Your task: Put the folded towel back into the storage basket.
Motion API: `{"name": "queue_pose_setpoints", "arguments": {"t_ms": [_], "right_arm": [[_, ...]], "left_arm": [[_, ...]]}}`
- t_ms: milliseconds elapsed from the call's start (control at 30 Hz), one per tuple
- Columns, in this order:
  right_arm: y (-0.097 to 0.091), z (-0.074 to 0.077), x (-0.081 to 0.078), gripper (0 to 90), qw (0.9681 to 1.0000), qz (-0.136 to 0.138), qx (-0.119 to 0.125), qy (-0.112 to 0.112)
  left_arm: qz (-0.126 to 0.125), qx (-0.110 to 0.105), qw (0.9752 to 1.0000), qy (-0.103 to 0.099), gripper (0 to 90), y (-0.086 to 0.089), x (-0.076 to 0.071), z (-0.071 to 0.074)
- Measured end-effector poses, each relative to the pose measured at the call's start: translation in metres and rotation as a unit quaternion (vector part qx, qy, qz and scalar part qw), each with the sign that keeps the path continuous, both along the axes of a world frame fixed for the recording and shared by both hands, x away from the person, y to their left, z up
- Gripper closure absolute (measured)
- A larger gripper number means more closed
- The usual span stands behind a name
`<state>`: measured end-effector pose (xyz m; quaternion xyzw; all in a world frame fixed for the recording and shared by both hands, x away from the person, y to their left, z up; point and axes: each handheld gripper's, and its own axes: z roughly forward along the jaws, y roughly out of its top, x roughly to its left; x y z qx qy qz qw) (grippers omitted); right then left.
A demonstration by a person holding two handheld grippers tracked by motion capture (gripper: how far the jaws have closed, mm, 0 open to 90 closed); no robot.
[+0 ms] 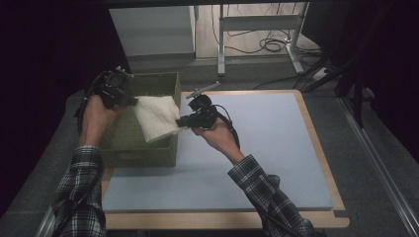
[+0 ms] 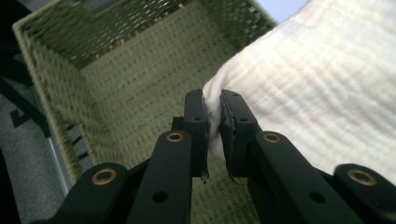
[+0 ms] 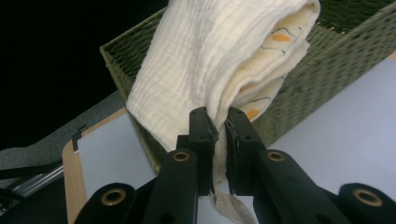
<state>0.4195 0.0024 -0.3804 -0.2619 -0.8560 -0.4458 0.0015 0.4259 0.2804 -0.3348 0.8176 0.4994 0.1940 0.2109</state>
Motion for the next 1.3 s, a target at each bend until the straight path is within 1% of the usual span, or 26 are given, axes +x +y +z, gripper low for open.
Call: {"name": "queue_pose_setpoints", "arguments": {"t_ms": [33, 67, 100, 233, 333, 533, 600, 633, 667, 700, 767, 800, 900, 933, 1000, 1100, 1133, 1167, 1200, 1233, 1267, 1300], "right_arm": [[0.005, -0.002, 0.000, 82.0, 1.0000, 0.000, -0.001, 0.000], [0.013, -0.006, -0.001, 82.0, 1.0000, 0.001, -0.003, 0.001], [0.013, -0.006, -0.001, 82.0, 1.0000, 0.001, -0.003, 0.001], [0.031, -0.015, -0.002, 81.9, 1.0000, 0.001, -0.006, 0.007], [0.045, -0.024, -0.003, 81.9, 0.9998, -0.003, -0.014, 0.014], [0.068, -0.040, -0.005, 81.8, 0.9992, -0.009, -0.031, 0.025], [0.078, -0.047, -0.005, 81.6, 0.9987, -0.011, -0.041, 0.029], [0.078, -0.047, -0.005, 81.6, 0.9987, -0.011, -0.041, 0.029], [0.083, -0.051, -0.004, 81.4, 0.9984, -0.012, -0.046, 0.031], [0.083, -0.051, -0.004, 81.4, 0.9984, -0.012, -0.046, 0.031], [0.087, -0.054, -0.004, 81.3, 0.9980, -0.015, -0.052, 0.034], [0.089, -0.055, -0.004, 81.3, 0.9976, -0.018, -0.055, 0.039], [0.094, -0.059, -0.003, 81.0, 0.9966, -0.024, -0.064, 0.045], [0.096, -0.060, -0.002, 80.7, 0.9959, -0.029, -0.069, 0.050], [0.097, -0.061, -0.002, 80.5, 0.9955, -0.032, -0.071, 0.054], [0.100, -0.065, -0.001, 78.8, 0.9947, -0.033, -0.077, 0.060], [0.101, -0.068, -0.001, 73.0, 0.9938, -0.032, -0.084, 0.066], [0.101, -0.068, -0.001, 73.0, 0.9938, -0.032, -0.084, 0.066], [0.102, -0.069, -0.001, 69.6, 0.9937, -0.030, -0.085, 0.067], [0.102, -0.069, 0.000, 68.7, 0.9939, -0.026, -0.083, 0.067], [0.101, -0.068, -0.001, 67.6, 0.9944, -0.026, -0.079, 0.064], [0.101, -0.065, 0.000, 65.4, 0.9951, -0.027, -0.077, 0.056]], "left_arm": [[0.002, 0.002, 1.0000, 0.000, 81.8, 0.002, 0.000, -0.001], [0.010, 0.006, 0.9999, 0.000, 81.8, 0.008, -0.001, -0.005], [0.010, 0.006, 0.9999, 0.000, 81.8, 0.008, -0.001, -0.005], [0.021, 0.014, 0.9997, -0.001, 81.7, 0.017, -0.001, -0.013], [0.026, 0.020, 0.9994, -0.003, 81.7, 0.023, -0.001, -0.020], [0.027, 0.031, 0.9991, -0.006, 81.5, 0.028, 0.002, -0.034], [0.027, 0.035, 0.9990, -0.005, 81.5, 0.028, 0.004, -0.042], [0.027, 0.035, 0.9990, -0.005, 81.5, 0.028, 0.004, -0.042], [0.027, 0.034, 0.9990, -0.005, 81.5, 0.028, 0.005, -0.047], [0.027, 0.034, 0.9990, -0.005, 81.5, 0.028, 0.005, -0.047], [0.027, 0.035, 0.9990, -0.006, 81.5, 0.029, 0.007, -0.053], [0.023, 0.039, 0.9990, -0.006, 81.4, 0.029, 0.008, -0.056], [0.022, 0.038, 0.9990, -0.008, 81.0, 0.029, 0.011, -0.063], [0.023, 0.034, 0.9991, -0.009, 81.0, 0.028, 0.012, -0.067], [0.022, 0.036, 0.9991, -0.010, 81.0, 0.028, 0.014, -0.069], [0.020, 0.034, 0.9992, -0.010, 80.8, 0.026, 0.018, -0.077], [0.021, 0.031, 0.9993, -0.009, 77.2, 0.025, 0.020, -0.082], [0.021, 0.031, 0.9993, -0.009, 73.8, 0.025, 0.020, -0.082], [0.023, 0.031, 0.9992, -0.012, 73.8, 0.024, 0.021, -0.086], [0.024, 0.029, 0.9992, -0.014, 68.9, 0.024, 0.021, -0.089], [0.025, 0.021, 0.9994, -0.015, 68.2, 0.024, 0.022, -0.091], [0.024, 0.019, 0.9994, -0.015, 65.7, 0.024, 0.022, -0.093]]}}
